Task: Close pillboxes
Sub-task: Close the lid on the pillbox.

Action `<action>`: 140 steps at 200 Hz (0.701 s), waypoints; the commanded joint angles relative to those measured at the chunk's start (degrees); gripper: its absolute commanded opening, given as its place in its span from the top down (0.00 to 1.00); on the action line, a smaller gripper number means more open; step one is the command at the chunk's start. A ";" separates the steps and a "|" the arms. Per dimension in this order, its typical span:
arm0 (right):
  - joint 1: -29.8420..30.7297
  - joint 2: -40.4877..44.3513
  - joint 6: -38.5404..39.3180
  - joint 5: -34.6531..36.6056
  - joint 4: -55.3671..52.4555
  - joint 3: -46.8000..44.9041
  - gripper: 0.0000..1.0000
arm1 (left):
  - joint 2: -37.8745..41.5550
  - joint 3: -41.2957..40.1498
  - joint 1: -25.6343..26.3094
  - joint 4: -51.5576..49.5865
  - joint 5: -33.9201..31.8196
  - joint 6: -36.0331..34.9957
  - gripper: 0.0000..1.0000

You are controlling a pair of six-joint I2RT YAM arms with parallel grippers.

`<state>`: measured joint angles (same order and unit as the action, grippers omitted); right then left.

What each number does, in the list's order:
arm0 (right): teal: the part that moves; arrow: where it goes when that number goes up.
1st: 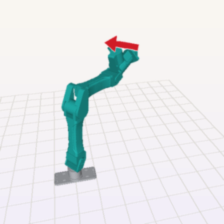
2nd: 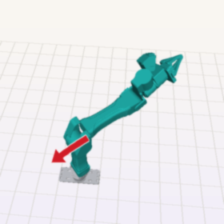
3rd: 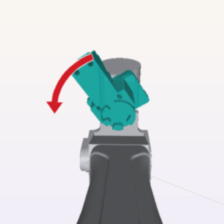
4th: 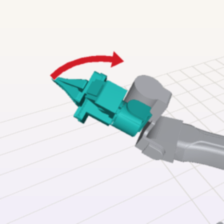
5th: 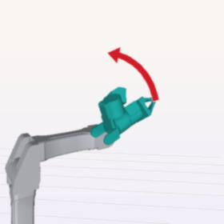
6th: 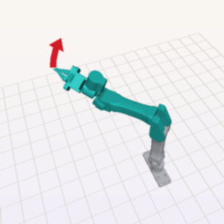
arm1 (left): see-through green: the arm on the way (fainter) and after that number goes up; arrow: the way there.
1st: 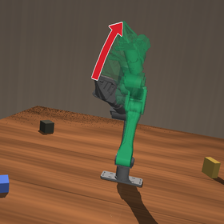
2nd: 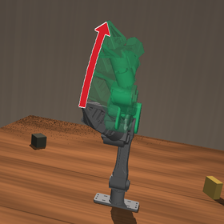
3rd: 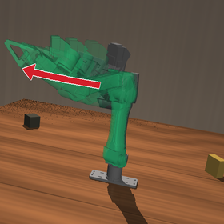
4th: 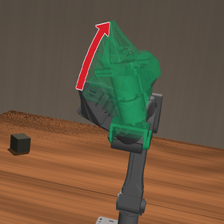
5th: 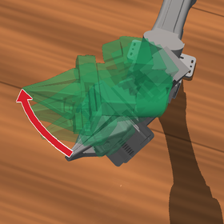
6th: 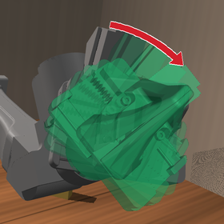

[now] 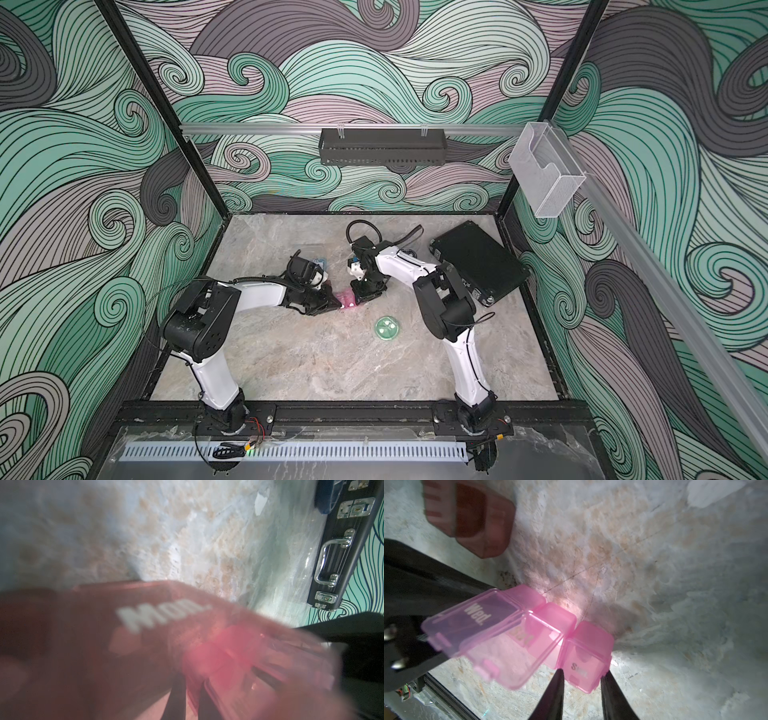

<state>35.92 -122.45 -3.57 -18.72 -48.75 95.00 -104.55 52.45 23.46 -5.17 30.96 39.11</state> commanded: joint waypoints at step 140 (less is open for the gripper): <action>-1.03 4.10 0.25 -6.81 2.50 -0.56 0.69 | 0.84 3.88 3.36 -11.27 2.17 -6.48 0.81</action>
<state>34.74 -115.57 -3.22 -23.38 -46.96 94.94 -104.53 54.68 26.26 -13.58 32.82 33.41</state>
